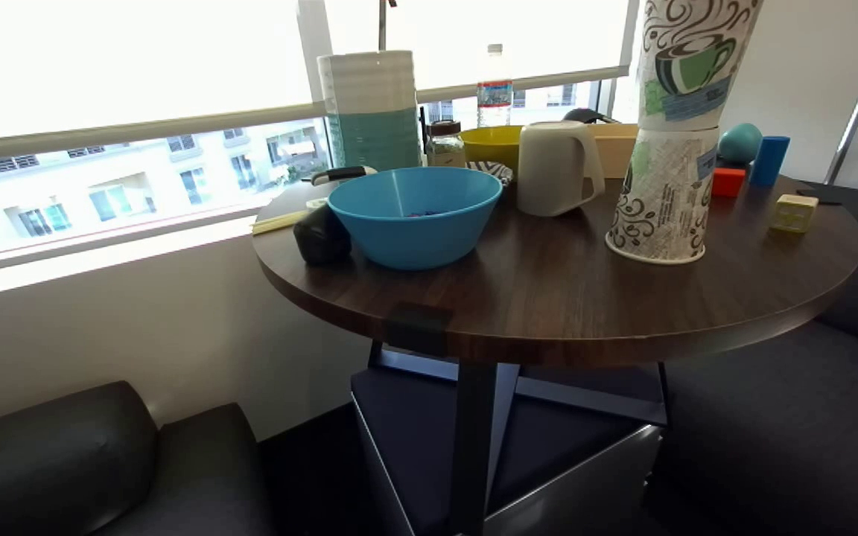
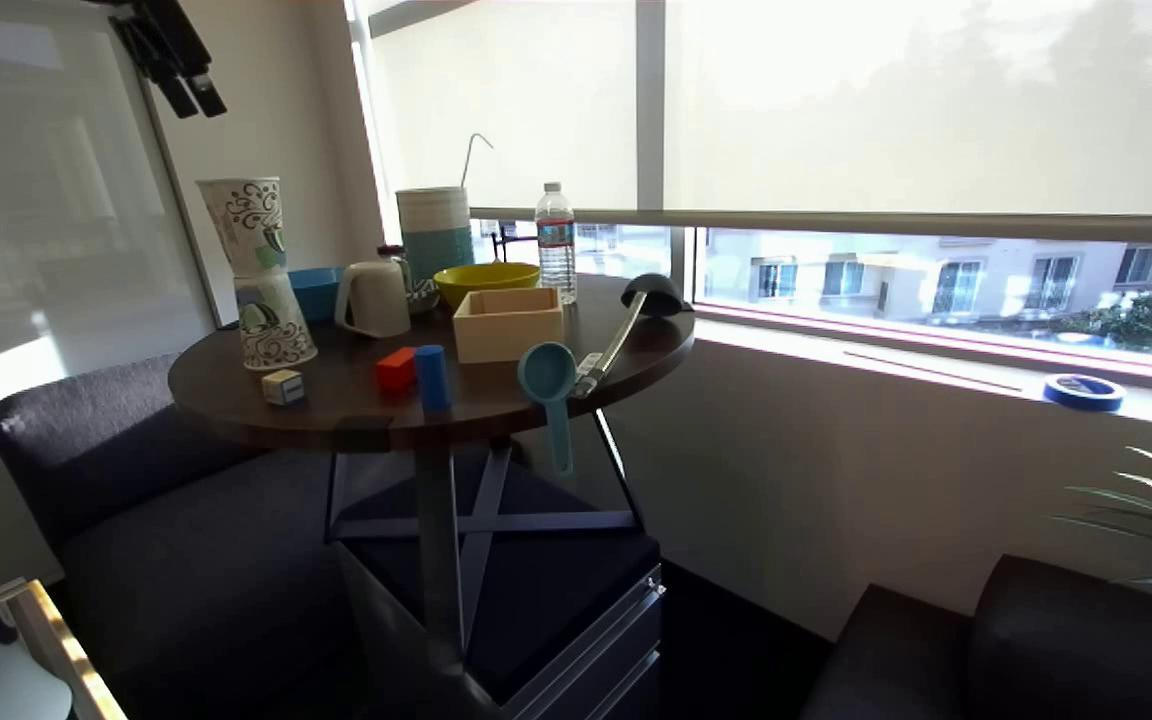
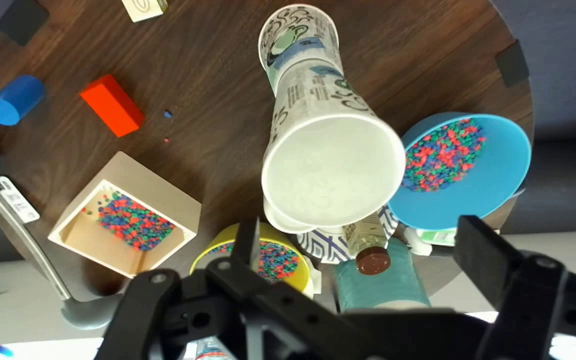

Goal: Put the top cup on the table, then put the left cup on the right cup

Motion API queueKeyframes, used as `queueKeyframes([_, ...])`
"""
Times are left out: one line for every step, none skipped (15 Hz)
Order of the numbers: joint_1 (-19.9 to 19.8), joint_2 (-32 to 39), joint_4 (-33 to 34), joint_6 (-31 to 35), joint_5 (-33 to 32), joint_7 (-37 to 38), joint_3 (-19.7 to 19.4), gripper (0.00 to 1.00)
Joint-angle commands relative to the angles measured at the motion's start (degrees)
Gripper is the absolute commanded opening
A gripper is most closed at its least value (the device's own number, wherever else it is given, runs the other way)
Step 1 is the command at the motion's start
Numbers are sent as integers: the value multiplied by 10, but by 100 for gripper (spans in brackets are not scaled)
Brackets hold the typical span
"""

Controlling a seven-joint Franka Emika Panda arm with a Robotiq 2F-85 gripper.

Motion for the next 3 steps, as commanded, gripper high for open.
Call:
queueKeyframes([1,1,1,-2,0,-7,2,100])
queueKeyframes([1,1,0,-2,-2,-9,3,100])
queueKeyframes([1,1,-1,-2,-2,-10,4,100])
